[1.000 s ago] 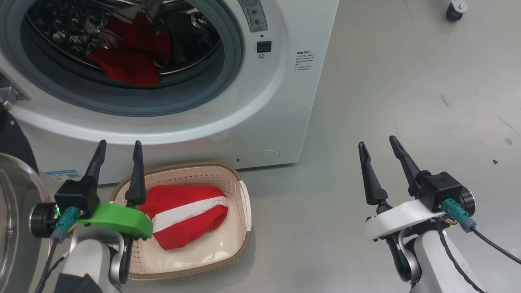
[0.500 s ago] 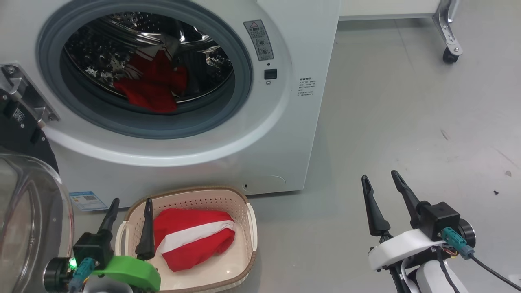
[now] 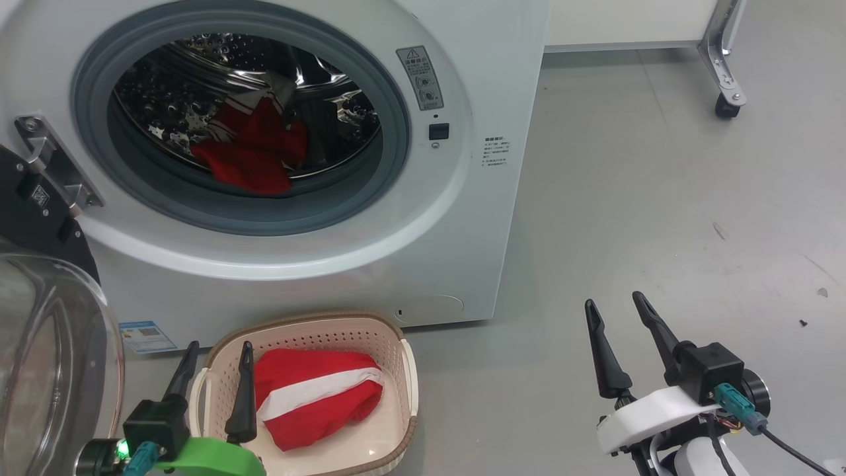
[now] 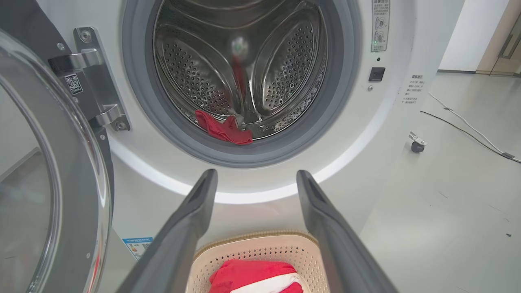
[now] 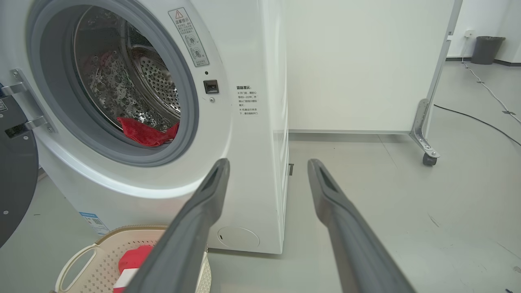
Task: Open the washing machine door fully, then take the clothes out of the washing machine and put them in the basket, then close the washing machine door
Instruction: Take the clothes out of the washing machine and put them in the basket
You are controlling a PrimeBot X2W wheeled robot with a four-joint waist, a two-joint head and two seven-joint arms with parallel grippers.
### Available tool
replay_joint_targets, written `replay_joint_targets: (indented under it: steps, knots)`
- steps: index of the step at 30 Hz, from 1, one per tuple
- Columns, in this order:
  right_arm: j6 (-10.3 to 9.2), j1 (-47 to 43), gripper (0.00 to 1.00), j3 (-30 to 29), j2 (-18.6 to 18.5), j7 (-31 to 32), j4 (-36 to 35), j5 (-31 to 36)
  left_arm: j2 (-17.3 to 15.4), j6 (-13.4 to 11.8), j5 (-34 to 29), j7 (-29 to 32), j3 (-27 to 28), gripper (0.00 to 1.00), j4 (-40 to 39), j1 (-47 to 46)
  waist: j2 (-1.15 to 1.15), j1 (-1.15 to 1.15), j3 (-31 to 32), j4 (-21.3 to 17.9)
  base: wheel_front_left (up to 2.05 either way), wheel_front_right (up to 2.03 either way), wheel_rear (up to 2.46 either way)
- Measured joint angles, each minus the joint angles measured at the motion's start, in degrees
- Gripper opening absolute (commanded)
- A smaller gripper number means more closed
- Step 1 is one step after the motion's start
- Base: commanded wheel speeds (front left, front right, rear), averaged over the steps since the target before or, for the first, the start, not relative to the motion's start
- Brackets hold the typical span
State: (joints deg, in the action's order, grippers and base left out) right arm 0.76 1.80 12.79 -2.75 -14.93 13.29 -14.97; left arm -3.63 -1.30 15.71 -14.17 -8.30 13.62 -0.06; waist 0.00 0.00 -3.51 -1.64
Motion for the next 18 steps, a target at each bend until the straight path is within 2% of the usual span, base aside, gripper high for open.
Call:
replay_joint_targets:
  steps: [18]
  knots:
    - [0.0,0.0,1.0,0.3,0.1,0.0,-1.0,0.2,0.0,-1.0,-0.1,1.6,-0.9,1.0,-4.3,0.7,0.0,0.0,-1.0,-0.4,0.0,0.0,0.0]
